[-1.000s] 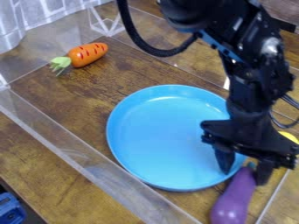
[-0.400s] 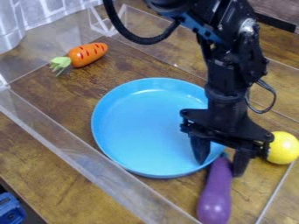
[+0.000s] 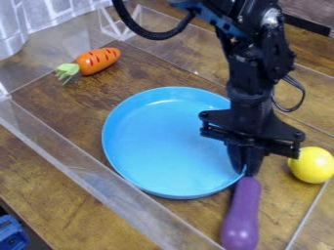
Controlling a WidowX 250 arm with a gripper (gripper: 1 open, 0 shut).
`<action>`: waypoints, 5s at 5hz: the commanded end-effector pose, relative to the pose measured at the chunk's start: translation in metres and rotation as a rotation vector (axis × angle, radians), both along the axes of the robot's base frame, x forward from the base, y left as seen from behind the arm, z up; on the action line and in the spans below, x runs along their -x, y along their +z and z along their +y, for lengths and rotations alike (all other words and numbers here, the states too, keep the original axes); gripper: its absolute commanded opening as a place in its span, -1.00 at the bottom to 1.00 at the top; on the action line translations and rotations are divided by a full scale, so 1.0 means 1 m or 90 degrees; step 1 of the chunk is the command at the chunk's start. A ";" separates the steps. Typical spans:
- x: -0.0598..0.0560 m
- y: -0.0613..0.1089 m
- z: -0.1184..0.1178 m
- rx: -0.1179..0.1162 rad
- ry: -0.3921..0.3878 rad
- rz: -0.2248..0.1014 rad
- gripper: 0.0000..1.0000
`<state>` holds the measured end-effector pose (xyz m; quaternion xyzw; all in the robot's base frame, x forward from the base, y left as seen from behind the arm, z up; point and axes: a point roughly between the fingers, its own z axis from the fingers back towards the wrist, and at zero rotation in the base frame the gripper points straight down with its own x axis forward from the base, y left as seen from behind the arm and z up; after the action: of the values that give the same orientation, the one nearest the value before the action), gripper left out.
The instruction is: Remove the lemon from the blue tray and put it on the table
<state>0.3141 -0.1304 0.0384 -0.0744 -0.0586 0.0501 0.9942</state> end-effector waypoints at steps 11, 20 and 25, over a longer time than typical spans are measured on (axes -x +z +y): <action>-0.013 0.046 -0.052 0.070 0.001 -0.079 1.00; -0.007 -0.002 -0.045 0.061 -0.048 -0.097 1.00; -0.015 -0.036 -0.045 0.046 0.065 -0.120 1.00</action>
<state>0.3367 -0.1777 0.0214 -0.1289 -0.1761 0.0974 0.9710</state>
